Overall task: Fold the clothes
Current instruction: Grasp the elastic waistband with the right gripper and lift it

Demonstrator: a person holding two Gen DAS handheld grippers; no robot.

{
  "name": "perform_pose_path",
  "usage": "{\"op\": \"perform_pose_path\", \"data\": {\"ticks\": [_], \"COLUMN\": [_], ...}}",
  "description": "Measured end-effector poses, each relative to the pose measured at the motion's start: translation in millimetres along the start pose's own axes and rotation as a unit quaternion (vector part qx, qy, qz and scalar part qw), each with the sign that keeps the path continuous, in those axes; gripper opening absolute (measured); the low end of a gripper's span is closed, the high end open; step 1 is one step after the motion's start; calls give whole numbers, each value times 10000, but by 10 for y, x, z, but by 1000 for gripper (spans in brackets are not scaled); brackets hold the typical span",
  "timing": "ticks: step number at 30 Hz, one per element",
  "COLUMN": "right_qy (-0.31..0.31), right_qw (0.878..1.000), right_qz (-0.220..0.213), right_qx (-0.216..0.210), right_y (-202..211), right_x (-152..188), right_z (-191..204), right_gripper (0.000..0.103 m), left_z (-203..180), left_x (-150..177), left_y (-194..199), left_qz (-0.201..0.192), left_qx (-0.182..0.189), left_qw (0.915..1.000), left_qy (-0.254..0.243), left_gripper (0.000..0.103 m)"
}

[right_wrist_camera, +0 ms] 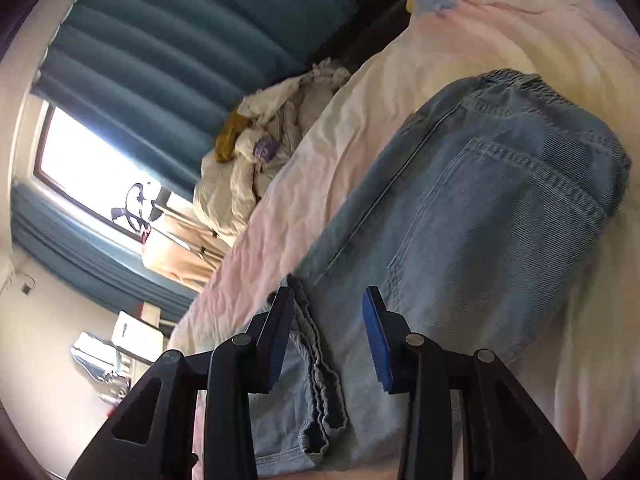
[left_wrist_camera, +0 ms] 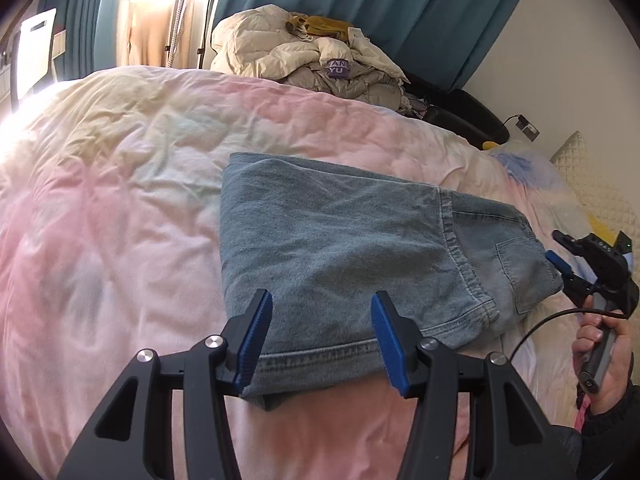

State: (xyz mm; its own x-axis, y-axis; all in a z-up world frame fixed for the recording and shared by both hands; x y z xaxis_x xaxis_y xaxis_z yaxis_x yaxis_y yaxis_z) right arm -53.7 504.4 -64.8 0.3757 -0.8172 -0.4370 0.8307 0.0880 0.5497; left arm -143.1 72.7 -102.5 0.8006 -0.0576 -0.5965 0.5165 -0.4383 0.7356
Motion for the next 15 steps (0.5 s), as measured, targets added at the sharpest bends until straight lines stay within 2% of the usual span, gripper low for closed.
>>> {"op": "perform_pose_path", "data": {"ticks": [1, 4, 7, 9, 11, 15], "right_qy": [-58, -190, -723, -1222, -1659, -2544], "right_qw": [9999, 9981, 9945, 9910, 9855, 9665], "right_qz": [-140, -467, -508, -408, -333, -168], "right_qx": [4, 361, 556, 371, 116, -298], "right_y": [98, 426, 692, 756, 726, 460], "right_x": [-67, -220, -344, -388, -406, -419], "right_z": [-83, -483, -972, -1267, -1490, -1790], "right_gripper": [37, 44, 48, 61, 70, 72], "left_z": [-1, 17, 15, -6, -7, -4], "left_x": [1, 43, 71, 79, 99, 148], "left_y": [-68, -268, -404, -447, -495, -550], "left_qz": [20, 119, 153, 107, 122, 152], "left_qx": [39, 109, -51, -124, -177, -265], "left_qw": [10000, 9999, 9997, 9994, 9990, 9982], "left_qy": [-6, -17, -162, -313, -389, -513], "left_gripper": [53, 53, 53, 53, 53, 53]}}
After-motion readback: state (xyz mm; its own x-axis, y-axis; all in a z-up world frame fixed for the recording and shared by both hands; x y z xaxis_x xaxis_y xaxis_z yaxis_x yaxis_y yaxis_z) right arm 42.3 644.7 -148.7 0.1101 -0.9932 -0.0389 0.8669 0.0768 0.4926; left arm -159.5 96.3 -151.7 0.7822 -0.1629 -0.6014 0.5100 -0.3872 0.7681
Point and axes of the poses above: each gripper's, at about its wrist camera, not at the fingertips, and y roughly against the way its jaws point, z to its left, x to its underside, the point moved 4 cm from there along -y, roughly the way its jaws point, and after that the axes turned 1 degree about -z, right-handed, at the moved point
